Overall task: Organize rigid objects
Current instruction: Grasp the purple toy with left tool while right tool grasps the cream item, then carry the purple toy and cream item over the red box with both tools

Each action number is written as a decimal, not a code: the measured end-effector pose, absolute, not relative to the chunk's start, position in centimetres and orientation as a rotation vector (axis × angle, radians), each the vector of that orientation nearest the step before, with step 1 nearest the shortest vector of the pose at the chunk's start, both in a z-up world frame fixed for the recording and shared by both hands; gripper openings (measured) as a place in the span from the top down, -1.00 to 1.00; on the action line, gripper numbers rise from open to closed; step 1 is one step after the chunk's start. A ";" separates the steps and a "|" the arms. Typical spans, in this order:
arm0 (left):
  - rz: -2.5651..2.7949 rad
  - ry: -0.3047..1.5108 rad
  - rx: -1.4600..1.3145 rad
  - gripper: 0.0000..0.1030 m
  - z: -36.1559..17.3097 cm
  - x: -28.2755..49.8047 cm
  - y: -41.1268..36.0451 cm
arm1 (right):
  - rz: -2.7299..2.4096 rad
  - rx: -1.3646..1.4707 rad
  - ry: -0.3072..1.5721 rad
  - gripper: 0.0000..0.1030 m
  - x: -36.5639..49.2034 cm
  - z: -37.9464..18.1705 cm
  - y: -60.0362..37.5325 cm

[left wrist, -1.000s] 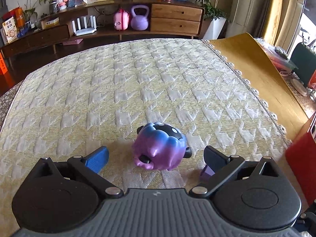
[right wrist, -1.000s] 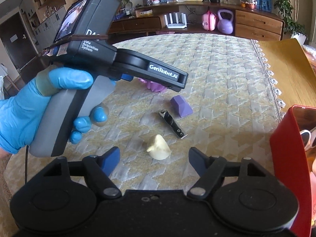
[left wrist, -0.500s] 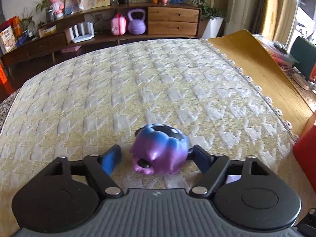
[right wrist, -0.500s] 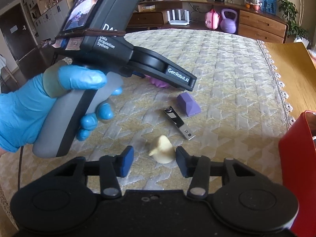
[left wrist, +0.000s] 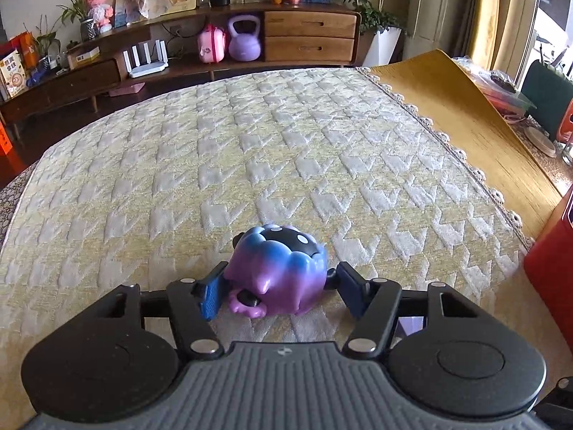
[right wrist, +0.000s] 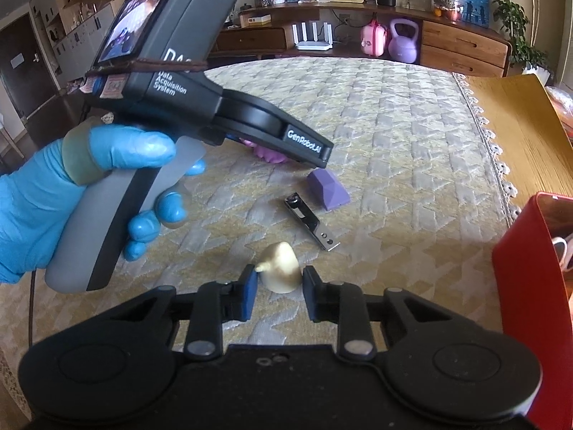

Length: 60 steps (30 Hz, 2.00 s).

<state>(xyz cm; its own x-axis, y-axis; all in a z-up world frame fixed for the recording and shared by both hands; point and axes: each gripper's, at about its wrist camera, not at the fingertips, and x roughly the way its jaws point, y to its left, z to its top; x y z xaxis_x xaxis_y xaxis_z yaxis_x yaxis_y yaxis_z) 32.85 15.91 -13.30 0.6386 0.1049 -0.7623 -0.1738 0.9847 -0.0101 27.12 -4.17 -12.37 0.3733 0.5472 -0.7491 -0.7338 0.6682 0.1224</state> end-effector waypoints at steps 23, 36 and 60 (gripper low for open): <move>0.108 0.872 -0.154 -0.24 -9.3 24.6 13.8 | 0.782 -0.075 0.827 0.49 23.6 -7.4 -12.6; 0.019 0.817 -0.179 -0.24 -5.0 20.9 9.0 | 0.724 -0.085 0.777 0.49 21.6 -4.8 -16.5; -0.182 0.808 -0.060 -0.24 -2.1 21.9 -4.7 | 0.577 -0.061 0.676 0.49 23.3 -2.6 -26.6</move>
<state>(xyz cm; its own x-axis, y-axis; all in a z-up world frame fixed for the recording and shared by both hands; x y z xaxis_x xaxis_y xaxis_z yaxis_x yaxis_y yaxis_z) 21.93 -4.71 -2.13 0.6761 -0.1850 -0.7132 0.1389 0.9826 -0.1232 23.25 -26.55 -2.62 0.6305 0.4842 -0.6066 -0.5226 0.8427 0.1294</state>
